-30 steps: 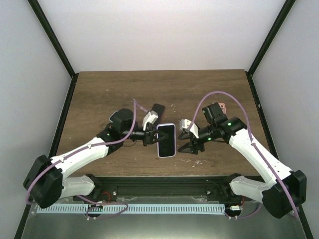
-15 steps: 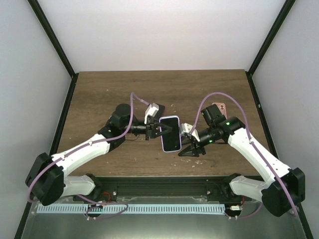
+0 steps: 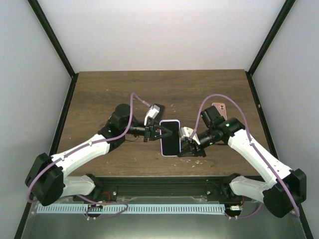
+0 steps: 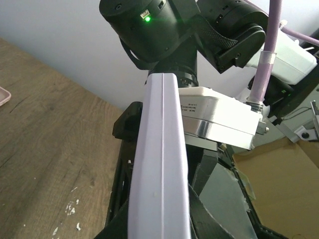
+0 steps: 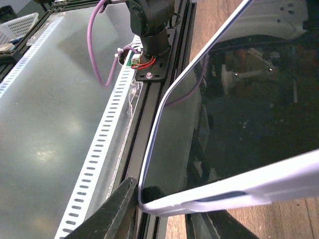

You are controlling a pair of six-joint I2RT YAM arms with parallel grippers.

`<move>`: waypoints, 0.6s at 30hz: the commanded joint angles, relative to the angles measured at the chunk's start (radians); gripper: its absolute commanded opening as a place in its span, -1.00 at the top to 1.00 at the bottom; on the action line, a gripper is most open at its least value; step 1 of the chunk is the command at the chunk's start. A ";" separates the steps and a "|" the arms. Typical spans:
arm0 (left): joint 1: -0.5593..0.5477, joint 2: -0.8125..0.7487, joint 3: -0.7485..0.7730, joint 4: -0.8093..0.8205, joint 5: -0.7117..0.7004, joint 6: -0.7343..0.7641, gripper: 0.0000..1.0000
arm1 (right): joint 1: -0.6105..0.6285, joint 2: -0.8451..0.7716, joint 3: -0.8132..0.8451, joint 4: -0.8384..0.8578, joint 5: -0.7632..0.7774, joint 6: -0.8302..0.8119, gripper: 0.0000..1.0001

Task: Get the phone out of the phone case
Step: Remove the phone case from the phone.

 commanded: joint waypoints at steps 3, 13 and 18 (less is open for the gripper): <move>0.011 0.031 0.042 0.080 0.002 -0.052 1.00 | 0.061 -0.056 0.012 0.016 0.008 -0.039 0.48; 0.010 0.056 0.010 0.194 0.020 -0.198 1.00 | 0.096 -0.104 0.018 0.142 0.098 0.001 0.49; 0.010 0.053 -0.017 0.248 0.035 -0.261 1.00 | 0.096 -0.101 0.024 0.174 0.118 -0.018 0.39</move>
